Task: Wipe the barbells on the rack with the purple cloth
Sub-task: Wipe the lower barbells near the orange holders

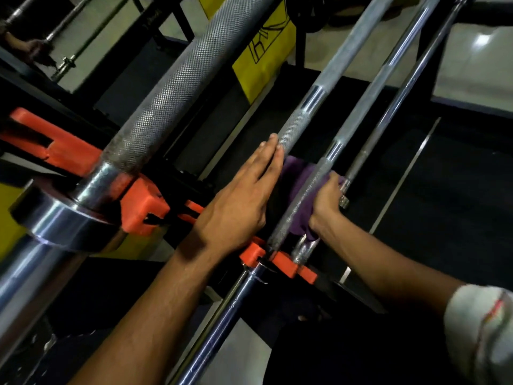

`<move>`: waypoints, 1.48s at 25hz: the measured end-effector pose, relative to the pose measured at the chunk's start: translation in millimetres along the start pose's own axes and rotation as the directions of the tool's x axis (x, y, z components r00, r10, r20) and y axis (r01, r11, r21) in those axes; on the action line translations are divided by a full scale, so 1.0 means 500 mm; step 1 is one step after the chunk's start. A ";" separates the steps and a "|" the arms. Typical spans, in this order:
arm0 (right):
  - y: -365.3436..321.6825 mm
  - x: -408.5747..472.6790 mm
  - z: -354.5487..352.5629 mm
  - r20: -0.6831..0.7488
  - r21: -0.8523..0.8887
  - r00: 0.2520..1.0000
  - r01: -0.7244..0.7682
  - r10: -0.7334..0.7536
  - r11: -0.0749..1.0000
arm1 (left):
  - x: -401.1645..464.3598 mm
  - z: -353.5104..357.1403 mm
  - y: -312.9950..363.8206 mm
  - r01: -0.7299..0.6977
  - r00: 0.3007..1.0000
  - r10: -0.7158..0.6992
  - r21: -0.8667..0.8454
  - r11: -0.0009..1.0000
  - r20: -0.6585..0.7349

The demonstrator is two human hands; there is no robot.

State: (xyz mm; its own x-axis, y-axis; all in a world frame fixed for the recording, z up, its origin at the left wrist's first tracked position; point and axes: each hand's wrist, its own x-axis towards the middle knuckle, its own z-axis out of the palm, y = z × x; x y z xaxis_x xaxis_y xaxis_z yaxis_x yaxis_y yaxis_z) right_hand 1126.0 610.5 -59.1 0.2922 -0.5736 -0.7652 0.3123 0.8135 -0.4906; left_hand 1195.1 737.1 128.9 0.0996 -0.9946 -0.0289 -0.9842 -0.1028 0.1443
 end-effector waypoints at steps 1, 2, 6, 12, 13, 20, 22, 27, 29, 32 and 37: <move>0.016 -0.006 -0.015 0.016 -0.053 1.000 0.010 -0.010 0.999 | 0.000 -0.001 0.002 0.008 1.000 -0.008 0.004 1.000 0.010; 0.040 -0.016 -0.035 0.031 -0.116 1.000 0.004 0.000 0.993 | -0.001 -0.001 0.002 0.018 1.000 -0.018 0.010 1.000 0.015; -0.063 -0.022 -0.062 0.058 -0.132 0.996 0.075 -0.068 0.988 | -0.006 -0.002 0.004 0.029 1.000 -0.029 -0.012 1.000 -0.008; -0.338 0.123 0.026 -0.046 0.092 0.959 0.284 -0.281 0.954 | 0.145 0.008 -0.009 -0.021 0.998 0.019 -0.031 0.999 -0.054; -0.372 0.149 0.043 -0.059 0.070 0.951 0.308 -0.304 0.949 | 0.161 0.014 -0.009 -0.017 0.999 0.016 -0.023 1.000 -0.048; -0.386 0.307 0.061 -0.074 -0.163 0.926 0.356 -0.371 0.920 | 0.166 0.027 -0.013 -0.021 0.999 0.022 0.025 0.999 -0.044; -0.297 0.307 0.051 -0.129 -0.207 0.952 0.248 -0.278 0.946 | 0.168 0.029 -0.015 -0.023 0.999 0.024 0.020 1.000 -0.046; -0.103 0.158 0.033 -0.135 -0.161 0.968 0.190 -0.212 0.968 | 0.163 0.035 -0.017 -0.020 0.999 0.020 0.018 1.000 -0.050; -0.164 0.175 0.048 -0.166 -0.153 0.948 0.248 -0.272 0.957 | 0.161 0.038 -0.018 -0.014 0.999 0.016 0.040 0.999 -0.050; -0.336 0.263 0.073 -0.207 -0.226 0.919 0.288 -0.335 0.930 | 0.158 0.039 -0.018 -0.004 1.000 0.005 0.046 0.999 -0.029; -0.434 0.247 0.104 -0.150 -0.415 0.848 0.413 -0.509 0.810 | 0.160 0.034 -0.011 0.002 0.999 0.001 0.049 0.999 -0.046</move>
State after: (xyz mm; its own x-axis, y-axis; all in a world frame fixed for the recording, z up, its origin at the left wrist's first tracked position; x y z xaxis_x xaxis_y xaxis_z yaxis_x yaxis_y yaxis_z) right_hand 1141.3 357.9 -25.6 -0.0466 -0.8859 -0.4614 -0.0013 0.4620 -0.8869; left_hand 1206.0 658.4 108.9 0.1058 -0.9942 0.0171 -0.9900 -0.1037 0.0960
